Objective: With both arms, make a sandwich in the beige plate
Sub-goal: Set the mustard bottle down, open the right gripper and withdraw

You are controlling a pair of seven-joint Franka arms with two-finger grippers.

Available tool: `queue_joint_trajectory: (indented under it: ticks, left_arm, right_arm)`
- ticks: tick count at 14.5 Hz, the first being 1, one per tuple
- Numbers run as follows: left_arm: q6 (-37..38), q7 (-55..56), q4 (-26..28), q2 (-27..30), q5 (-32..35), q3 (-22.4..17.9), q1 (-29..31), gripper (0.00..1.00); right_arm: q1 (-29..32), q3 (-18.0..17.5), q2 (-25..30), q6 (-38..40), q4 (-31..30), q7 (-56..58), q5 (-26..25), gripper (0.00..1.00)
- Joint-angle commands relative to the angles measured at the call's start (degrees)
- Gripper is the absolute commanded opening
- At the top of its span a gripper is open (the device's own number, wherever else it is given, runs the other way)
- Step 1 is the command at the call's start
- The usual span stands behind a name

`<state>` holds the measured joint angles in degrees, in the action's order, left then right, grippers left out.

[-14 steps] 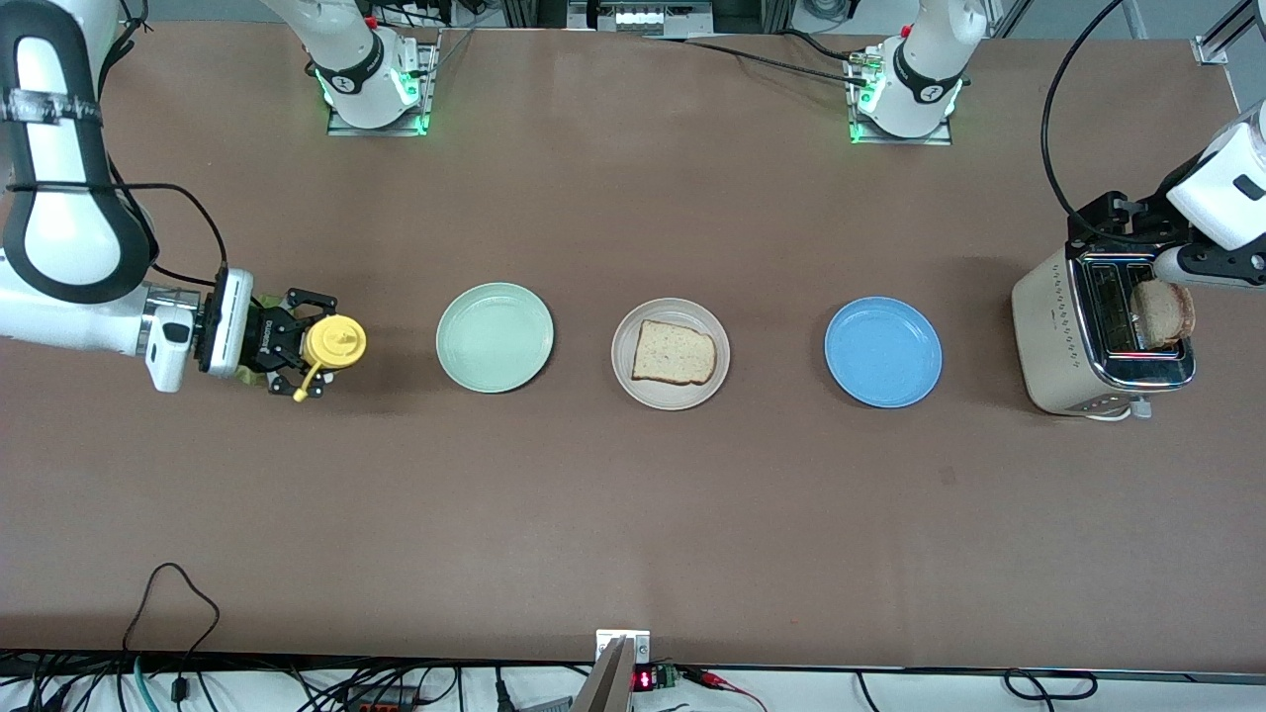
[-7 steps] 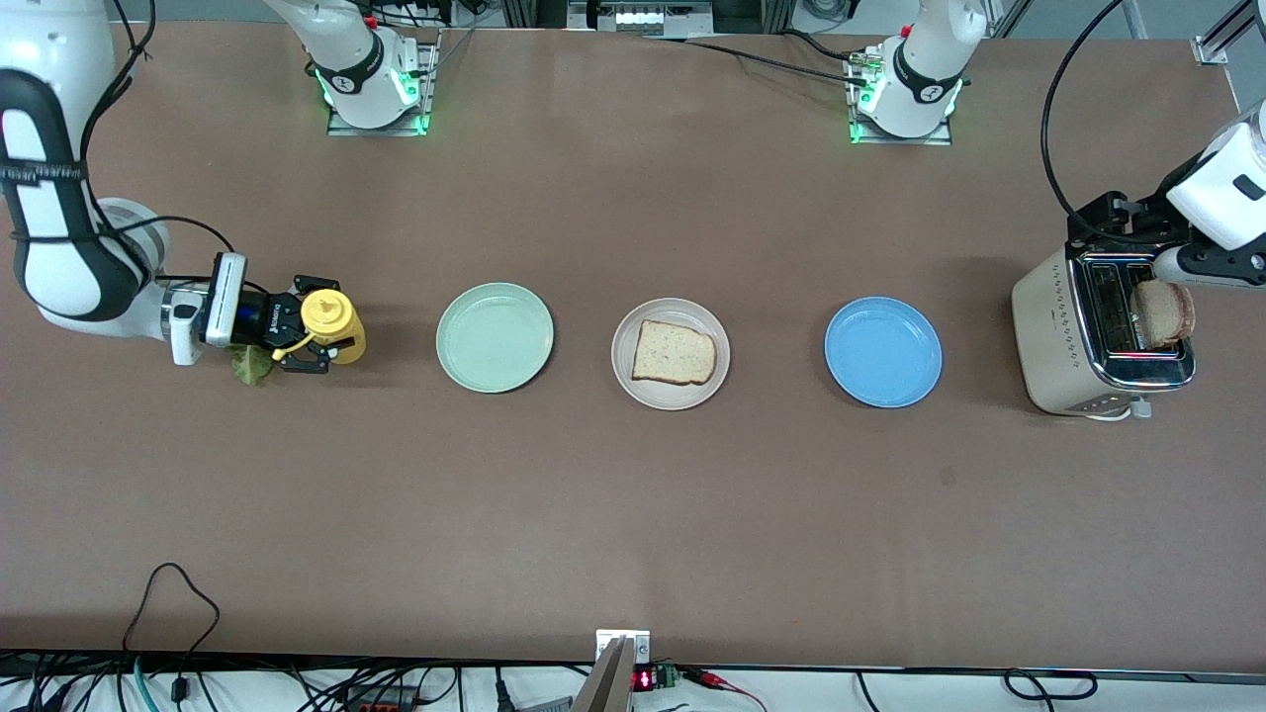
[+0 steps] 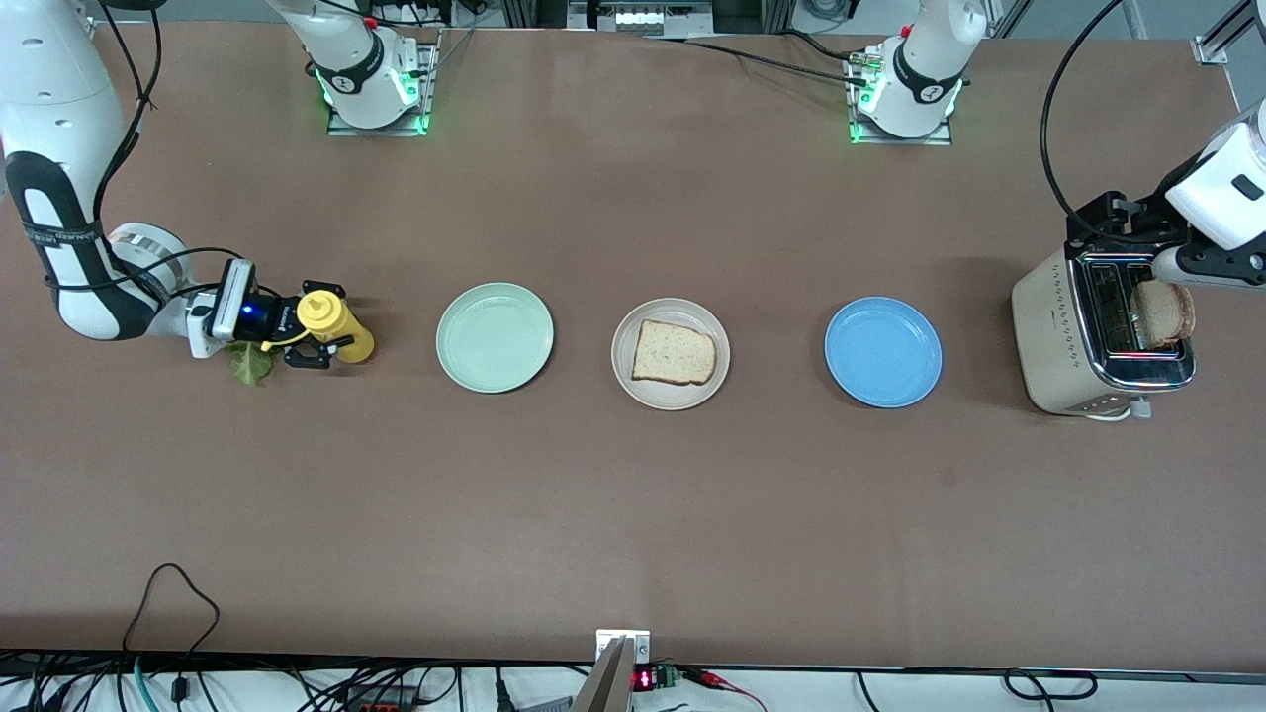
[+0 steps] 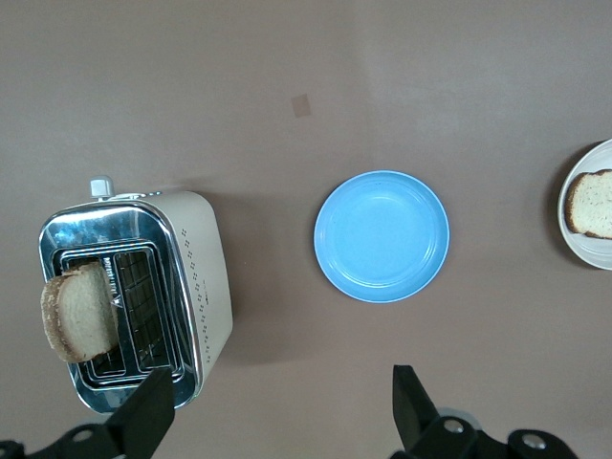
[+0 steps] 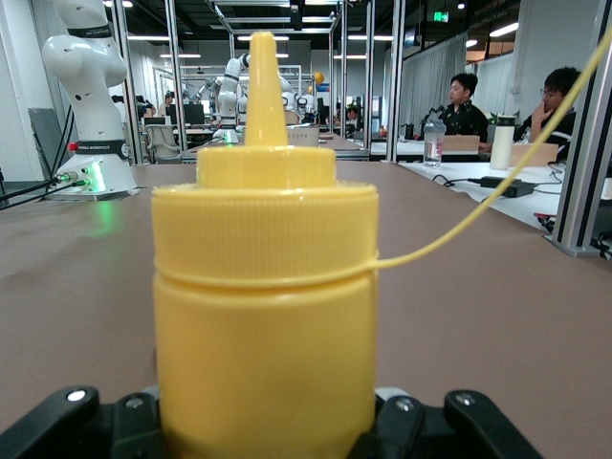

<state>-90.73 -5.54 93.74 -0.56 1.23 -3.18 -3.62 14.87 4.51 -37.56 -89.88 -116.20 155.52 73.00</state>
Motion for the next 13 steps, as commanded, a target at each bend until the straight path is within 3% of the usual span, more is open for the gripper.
queue_joint_trajectory:
  ticks: [1,8,9,10,11,13]
  left_arm:
    - [1.1,0.6,-0.4,0.6,1.1,-0.2,-0.4,1.00]
    - [1.0,0.7,-0.4,0.6,1.1,-0.1,-0.5,1.00]
    - [1.0,0.8,-0.4,0.6,1.1,-0.1,-0.5,1.00]
    - [1.1,0.8,-0.4,0.6,1.1,-0.1,-0.5,1.00]
    - [1.1,0.8,-0.4,0.6,1.1,-0.2,-0.4,1.00]
    - [1.1,0.7,-0.4,0.6,1.0,-0.2,-0.4,1.00]
  right_arm:
    - [1.0,-1.0,-2.0,3.6,0.5,3.3,2.6,0.34]
    - [1.6,-1.0,-4.8,4.8,0.4,4.5,2.9,0.38]
    - [1.5,-1.0,-4.7,5.0,0.5,4.5,2.9,0.44]
    - [1.5,-1.0,-4.7,5.0,0.5,4.4,2.9,0.58]
    - [1.6,-1.0,-4.7,5.1,0.6,3.8,2.9,0.78]
    - [1.5,-1.0,-4.6,5.0,0.9,3.6,2.9,1.00]
